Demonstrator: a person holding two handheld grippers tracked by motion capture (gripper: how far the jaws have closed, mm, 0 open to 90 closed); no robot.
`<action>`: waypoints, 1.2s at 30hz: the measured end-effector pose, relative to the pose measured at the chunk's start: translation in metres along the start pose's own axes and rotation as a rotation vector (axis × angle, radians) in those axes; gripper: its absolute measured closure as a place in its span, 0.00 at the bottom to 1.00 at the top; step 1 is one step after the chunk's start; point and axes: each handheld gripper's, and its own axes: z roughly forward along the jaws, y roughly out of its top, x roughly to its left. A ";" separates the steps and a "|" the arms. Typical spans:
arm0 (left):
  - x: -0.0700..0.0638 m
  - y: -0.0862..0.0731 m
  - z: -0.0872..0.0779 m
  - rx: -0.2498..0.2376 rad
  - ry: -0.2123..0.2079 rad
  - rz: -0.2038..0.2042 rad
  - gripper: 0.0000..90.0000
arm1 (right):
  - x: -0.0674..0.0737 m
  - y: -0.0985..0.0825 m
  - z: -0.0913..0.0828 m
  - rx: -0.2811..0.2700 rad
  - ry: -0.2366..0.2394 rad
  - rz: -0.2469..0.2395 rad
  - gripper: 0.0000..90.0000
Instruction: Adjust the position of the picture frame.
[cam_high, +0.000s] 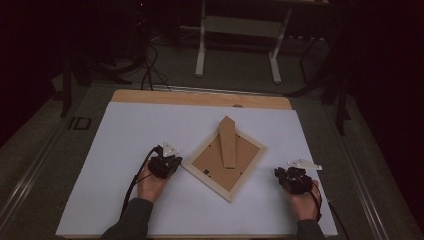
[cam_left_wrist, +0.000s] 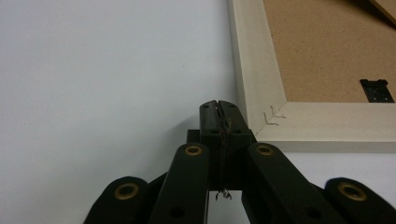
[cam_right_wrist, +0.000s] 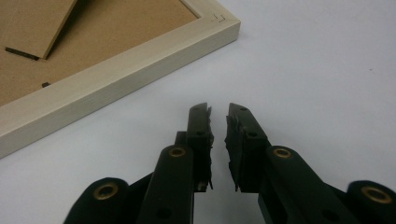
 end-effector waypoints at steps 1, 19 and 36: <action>0.000 0.000 0.000 -0.004 0.002 -0.002 1.00 | 0.000 0.000 0.000 -0.001 0.001 0.000 0.86; -0.006 0.002 0.008 0.011 -0.005 -0.003 0.99 | 0.000 0.000 -0.002 -0.019 -0.003 0.012 0.81; -0.015 0.002 0.006 0.024 -0.022 0.004 1.00 | 0.007 0.003 0.002 -0.013 -0.008 -0.011 0.79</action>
